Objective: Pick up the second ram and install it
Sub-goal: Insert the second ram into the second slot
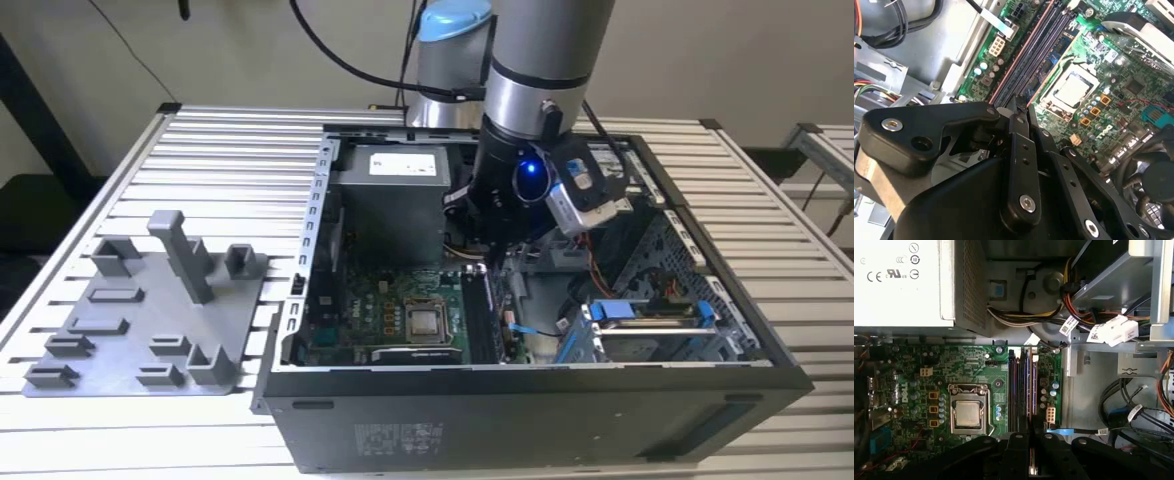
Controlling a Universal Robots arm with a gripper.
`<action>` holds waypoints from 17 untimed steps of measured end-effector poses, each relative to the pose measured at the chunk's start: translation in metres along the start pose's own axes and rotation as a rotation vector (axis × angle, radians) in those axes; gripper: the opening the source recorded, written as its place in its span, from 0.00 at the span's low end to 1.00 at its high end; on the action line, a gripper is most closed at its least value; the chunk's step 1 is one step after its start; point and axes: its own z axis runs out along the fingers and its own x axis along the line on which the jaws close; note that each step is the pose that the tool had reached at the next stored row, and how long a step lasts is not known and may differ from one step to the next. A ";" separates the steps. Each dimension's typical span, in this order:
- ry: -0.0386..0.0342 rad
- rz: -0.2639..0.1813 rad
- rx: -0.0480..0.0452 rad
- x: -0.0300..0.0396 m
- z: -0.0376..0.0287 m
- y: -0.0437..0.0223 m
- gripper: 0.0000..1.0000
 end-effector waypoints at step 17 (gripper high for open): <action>-0.0274 0.000 -0.0006 0.0098 0.0166 0.0001 0.14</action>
